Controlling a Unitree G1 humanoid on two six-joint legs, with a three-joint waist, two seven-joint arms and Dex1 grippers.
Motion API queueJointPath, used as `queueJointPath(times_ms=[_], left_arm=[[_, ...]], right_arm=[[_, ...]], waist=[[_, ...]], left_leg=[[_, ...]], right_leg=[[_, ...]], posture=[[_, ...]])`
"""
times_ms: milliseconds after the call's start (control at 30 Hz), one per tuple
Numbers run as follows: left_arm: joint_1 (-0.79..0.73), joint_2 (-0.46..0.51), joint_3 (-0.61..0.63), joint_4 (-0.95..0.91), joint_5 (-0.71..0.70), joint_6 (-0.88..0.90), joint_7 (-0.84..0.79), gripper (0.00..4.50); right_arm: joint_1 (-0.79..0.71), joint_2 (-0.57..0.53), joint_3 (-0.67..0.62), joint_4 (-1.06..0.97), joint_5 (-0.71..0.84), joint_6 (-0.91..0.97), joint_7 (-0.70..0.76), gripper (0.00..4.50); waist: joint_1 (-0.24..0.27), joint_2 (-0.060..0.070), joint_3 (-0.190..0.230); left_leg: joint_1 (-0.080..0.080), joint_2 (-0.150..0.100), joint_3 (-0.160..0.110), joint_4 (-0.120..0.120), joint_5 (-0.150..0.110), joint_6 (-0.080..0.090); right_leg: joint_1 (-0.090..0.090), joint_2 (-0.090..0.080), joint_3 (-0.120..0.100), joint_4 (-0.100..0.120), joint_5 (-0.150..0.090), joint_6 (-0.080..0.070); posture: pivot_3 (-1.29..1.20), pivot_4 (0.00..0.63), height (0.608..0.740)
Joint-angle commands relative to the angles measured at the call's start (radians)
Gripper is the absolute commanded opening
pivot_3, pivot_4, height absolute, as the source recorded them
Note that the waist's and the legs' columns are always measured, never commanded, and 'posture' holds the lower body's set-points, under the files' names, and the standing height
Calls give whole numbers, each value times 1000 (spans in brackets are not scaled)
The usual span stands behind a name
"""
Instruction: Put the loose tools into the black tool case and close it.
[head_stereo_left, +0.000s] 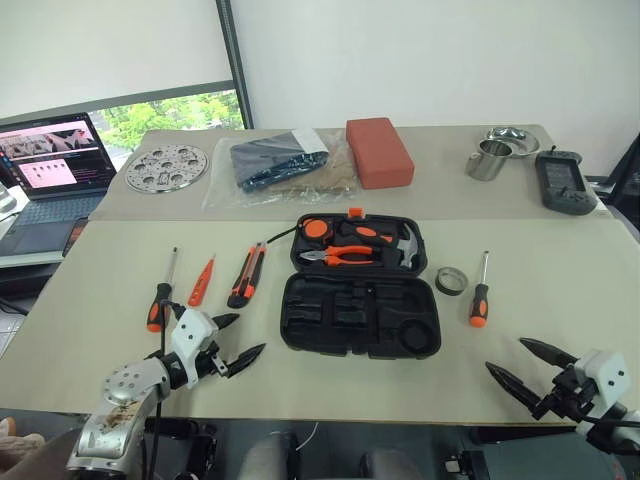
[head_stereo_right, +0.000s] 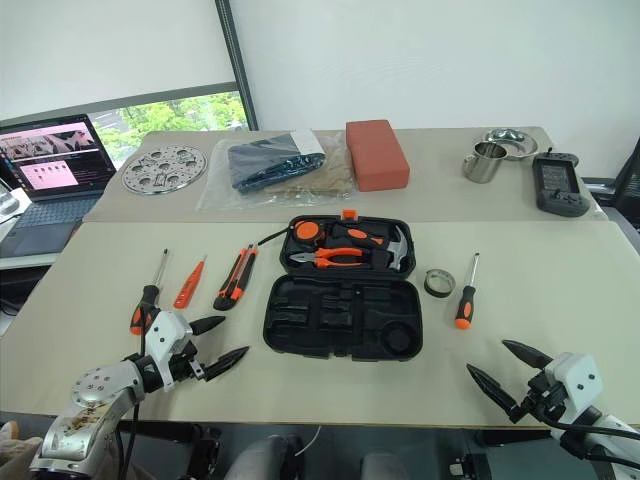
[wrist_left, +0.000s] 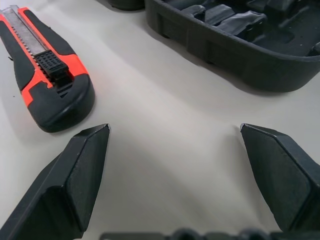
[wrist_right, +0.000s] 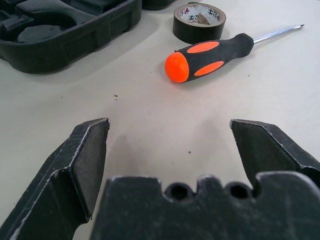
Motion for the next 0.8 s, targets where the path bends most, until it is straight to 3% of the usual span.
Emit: queueJointPath(times_ms=[33, 633, 800], left_arm=[[4, 12, 30, -23, -18, -21, -11, 4500], [-97, 58, 112, -28, -140, 27, -81, 4500], [-152, -15, 229, 0, -130, 67, 153, 4500]], right_arm=[[4, 2, -10, -19, 5, -21, 3, 4466], [-75, -37, -25, -126, 75, 76, 3, 4466], [-97, -74, -2, -336, 224, 207, 46, 4466]], waist=[[0, 0, 0], [-1, 0, 0], [-1, 0, 0]], left_leg=[[0, 0, 0, 0, 0, 0], [0, 0, 1, 1, 1, 0], [0, 0, 0, 2, 1, 0]], right_leg=[[0, 0, 0, 0, 0, 0], [0, 5, 0, 2, 0, 0], [0, 4, 0, 3, 0, 0]], posture=[[0, 150, 740], [0, 150, 740], [0, 150, 740]])
